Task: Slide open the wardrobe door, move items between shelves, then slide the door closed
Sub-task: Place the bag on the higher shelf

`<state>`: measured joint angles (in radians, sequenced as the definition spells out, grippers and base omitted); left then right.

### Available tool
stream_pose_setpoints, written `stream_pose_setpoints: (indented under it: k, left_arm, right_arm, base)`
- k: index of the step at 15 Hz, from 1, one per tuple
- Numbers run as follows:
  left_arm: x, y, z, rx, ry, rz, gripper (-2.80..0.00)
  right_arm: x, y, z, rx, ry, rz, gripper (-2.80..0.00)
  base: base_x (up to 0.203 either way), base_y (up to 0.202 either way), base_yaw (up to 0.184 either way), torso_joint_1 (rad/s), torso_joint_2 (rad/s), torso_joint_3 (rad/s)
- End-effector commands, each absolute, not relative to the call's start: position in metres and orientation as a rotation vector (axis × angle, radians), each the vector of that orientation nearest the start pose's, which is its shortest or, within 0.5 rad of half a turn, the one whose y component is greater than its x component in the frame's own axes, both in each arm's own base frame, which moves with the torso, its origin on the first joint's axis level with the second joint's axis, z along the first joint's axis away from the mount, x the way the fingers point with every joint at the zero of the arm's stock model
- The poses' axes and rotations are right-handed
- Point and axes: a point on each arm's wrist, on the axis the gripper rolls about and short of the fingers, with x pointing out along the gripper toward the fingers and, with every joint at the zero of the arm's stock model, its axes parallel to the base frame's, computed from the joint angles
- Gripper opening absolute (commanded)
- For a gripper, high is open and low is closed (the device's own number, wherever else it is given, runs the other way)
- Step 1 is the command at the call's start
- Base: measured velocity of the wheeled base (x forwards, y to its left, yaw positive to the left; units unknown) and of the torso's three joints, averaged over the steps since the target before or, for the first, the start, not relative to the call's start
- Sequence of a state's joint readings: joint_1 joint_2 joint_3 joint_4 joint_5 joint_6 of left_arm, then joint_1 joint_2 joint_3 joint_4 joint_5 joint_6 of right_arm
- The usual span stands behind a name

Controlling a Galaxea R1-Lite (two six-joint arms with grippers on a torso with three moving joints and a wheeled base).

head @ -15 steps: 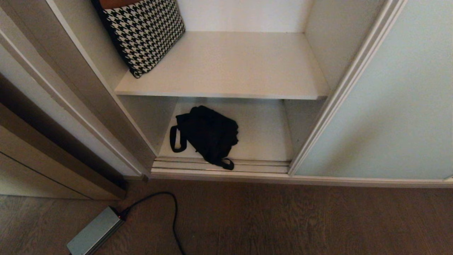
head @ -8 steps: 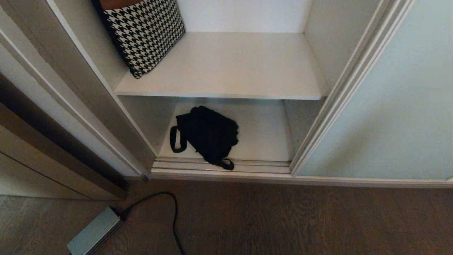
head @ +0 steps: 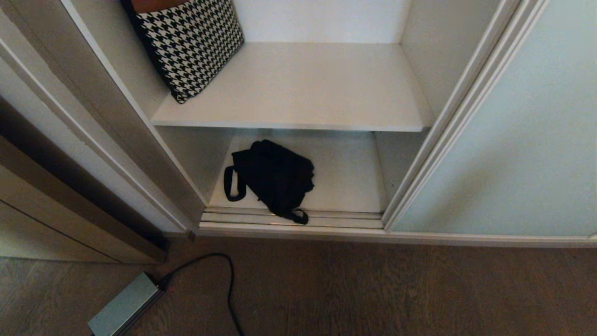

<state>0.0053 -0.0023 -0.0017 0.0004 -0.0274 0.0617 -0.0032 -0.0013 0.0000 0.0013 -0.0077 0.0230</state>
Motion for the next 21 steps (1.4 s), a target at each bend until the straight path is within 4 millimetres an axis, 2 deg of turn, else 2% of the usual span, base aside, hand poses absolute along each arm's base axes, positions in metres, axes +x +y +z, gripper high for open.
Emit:
stream_pose_setpoints:
  k: [1,5,21]
  left_arm:
    - [-0.0228,-0.0008,0.0753,0.051,0.002,-0.022,-2.8]
    - [-0.023,-0.0008,0.0753,0.054,0.005,-0.022,-2.8]
    - [-0.0229,-0.0008,0.0753,0.067,0.004,-0.027,-2.8]
  right_arm:
    - [-0.0229,-0.0001,0.0753,0.023,0.0,-0.011,-2.8]
    - [-0.0229,-0.0001,0.0753,0.023,0.0,-0.011,-2.8]
    - [-0.0229,-0.0001,0.0753,0.023,0.0,-0.011,-2.8]
  base:
    - [0.0,0.0,0.0,0.0,0.0,0.0]
    - [0.0,0.0,0.0,0.002,0.0,-0.095]
    - [0.0,0.0,0.0,0.002,0.0,-0.196]
